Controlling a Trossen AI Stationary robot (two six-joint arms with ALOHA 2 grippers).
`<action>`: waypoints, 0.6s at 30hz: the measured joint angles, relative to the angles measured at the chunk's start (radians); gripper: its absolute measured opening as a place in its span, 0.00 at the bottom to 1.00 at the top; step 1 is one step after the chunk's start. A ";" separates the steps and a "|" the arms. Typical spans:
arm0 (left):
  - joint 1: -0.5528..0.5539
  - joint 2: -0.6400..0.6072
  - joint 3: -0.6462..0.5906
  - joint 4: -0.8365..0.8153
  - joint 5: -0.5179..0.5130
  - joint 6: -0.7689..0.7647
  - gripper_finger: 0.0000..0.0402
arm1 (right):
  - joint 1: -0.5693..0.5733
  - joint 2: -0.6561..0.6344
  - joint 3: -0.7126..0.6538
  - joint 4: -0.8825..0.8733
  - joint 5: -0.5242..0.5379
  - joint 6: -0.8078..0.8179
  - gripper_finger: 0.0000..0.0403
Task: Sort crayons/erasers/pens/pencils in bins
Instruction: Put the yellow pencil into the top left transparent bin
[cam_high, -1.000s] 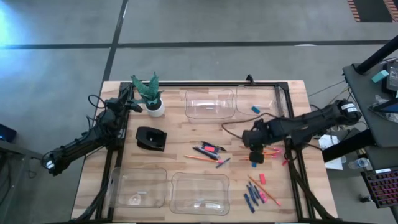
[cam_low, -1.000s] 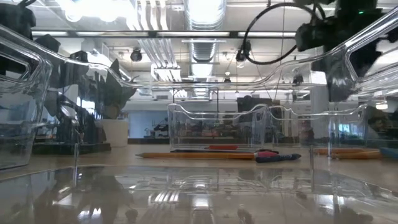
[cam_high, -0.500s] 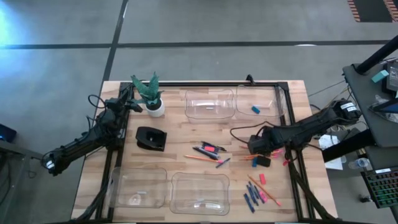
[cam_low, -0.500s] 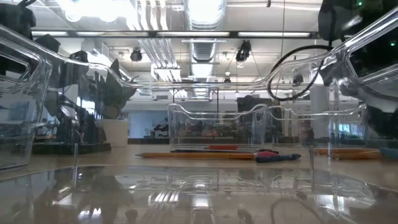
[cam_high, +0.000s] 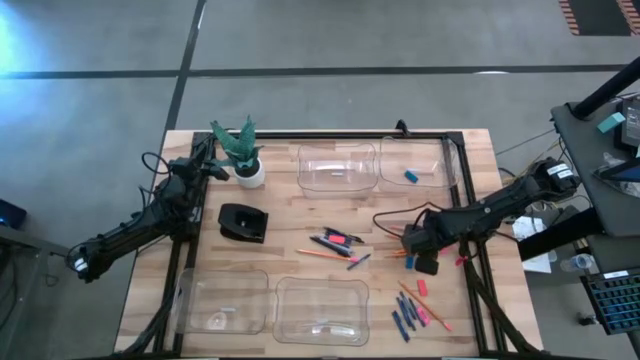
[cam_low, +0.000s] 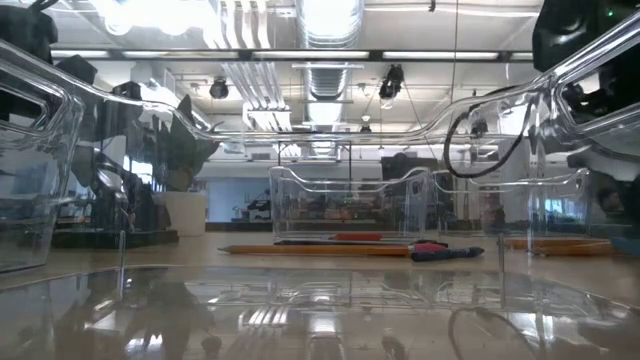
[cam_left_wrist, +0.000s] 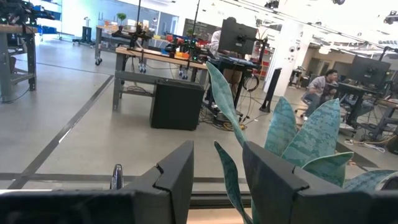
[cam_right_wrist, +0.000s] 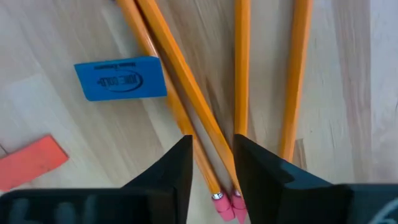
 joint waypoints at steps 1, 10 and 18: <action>0.000 0.000 0.000 0.000 0.000 0.000 0.31 | 0.003 0.000 0.001 0.000 0.000 0.000 0.30; 0.000 0.000 0.000 0.000 0.000 0.000 0.31 | 0.012 0.000 0.000 0.001 0.037 -0.026 0.38; 0.000 0.000 0.000 0.000 0.000 0.000 0.31 | 0.012 0.000 -0.001 0.062 0.043 -0.055 0.33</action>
